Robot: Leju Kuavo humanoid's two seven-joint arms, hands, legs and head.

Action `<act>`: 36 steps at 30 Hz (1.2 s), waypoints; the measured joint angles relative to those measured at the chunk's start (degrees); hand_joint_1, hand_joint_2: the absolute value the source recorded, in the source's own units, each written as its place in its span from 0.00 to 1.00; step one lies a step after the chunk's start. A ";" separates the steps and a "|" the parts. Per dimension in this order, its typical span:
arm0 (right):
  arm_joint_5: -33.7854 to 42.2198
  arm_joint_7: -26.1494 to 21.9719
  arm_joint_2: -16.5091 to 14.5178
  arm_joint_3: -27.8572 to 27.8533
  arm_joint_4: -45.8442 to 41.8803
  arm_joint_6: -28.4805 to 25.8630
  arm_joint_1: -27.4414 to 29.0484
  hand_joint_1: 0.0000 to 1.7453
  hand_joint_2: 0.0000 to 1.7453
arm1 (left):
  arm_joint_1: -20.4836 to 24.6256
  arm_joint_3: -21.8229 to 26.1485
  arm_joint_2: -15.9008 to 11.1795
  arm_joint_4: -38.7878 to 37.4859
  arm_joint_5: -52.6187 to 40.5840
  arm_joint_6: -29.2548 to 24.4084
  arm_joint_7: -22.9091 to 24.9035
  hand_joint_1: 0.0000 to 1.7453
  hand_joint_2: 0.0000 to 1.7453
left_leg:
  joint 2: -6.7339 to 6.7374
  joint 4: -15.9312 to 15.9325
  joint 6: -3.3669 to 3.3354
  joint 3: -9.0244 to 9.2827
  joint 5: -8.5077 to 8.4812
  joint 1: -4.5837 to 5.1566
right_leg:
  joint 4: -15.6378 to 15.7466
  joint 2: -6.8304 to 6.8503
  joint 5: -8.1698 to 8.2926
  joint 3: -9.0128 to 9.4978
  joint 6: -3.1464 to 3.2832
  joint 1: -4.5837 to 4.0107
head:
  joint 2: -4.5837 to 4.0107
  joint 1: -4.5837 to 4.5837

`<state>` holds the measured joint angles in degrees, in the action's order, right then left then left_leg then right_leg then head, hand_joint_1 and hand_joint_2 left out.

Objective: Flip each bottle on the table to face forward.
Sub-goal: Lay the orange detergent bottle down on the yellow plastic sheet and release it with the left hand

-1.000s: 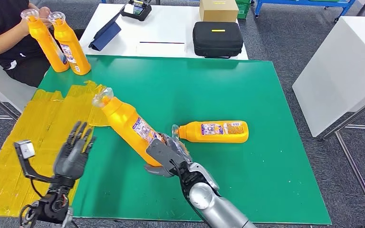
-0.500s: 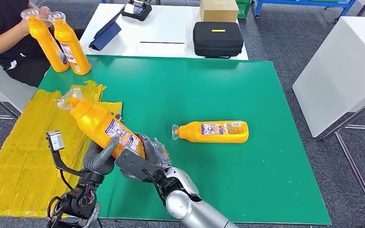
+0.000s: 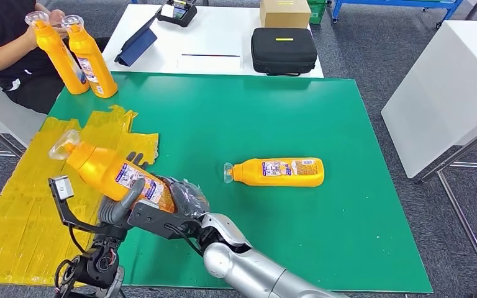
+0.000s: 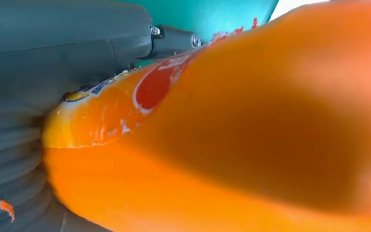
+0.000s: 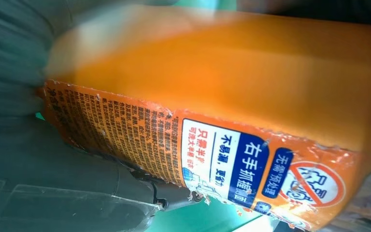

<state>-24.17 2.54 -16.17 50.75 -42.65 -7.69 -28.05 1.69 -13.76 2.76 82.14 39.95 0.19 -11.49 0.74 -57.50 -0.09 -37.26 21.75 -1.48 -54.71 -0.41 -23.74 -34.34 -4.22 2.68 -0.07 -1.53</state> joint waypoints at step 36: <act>-10.64 5.52 6.72 -8.30 -16.32 -2.82 8.26 0.00 0.00 | 8.69 3.83 -5.58 -11.52 -70.23 -26.78 -1.39 1.00 1.00 | -0.12 0.00 -0.01 -0.07 -0.09 0.01 | -0.01 0.07 0.05 0.07 0.00 0.00 | 0.00 0.02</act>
<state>-34.81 8.05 -9.45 42.46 -58.97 -10.51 -19.79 10.38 -9.93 -2.81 70.62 -30.28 -26.59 -12.87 0.62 -57.50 -0.10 -37.33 21.66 -1.47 -54.72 -0.34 -23.68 -34.27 -4.21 2.68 -0.07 -1.51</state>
